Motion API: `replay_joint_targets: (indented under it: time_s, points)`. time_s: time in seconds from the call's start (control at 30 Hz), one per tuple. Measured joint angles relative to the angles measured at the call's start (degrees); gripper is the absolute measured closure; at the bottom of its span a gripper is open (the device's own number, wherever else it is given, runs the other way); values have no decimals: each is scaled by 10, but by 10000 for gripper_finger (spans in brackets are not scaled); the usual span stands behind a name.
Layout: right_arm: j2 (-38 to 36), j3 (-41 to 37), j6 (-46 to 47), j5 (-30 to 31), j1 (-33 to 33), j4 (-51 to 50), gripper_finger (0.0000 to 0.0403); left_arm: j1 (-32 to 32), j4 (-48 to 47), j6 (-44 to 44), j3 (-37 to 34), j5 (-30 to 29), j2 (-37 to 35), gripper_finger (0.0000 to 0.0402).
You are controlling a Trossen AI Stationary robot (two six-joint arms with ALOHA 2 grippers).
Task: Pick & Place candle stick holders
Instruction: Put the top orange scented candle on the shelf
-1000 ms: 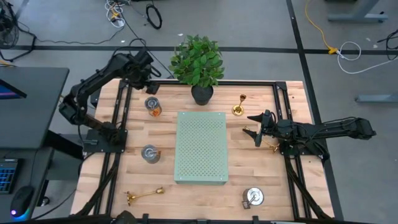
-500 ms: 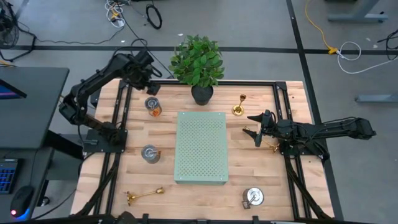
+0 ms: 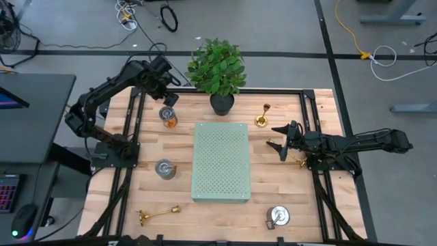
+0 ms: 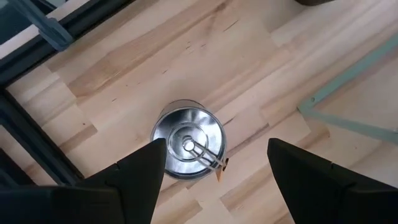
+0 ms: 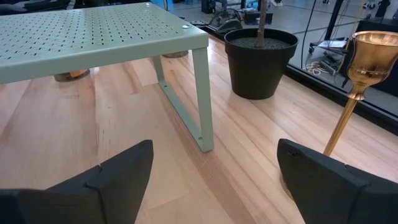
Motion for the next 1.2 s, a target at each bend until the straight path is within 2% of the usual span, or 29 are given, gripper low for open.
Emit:
replay_joint_targets:
  time_s: [0.53,0.63,0.87,1.2]
  points:
    - [0,0,0,0,0,0,55,-1,-3,-2,0,5,0,108]
    - [0,0,0,0,0,0,55,0,-13,1,0,5,0,89]
    - [0,0,0,0,0,0,55,-3,-10,15,0,27,0,9]
    - [0,0,0,0,0,0,55,-22,-35,19,0,19,0,17]
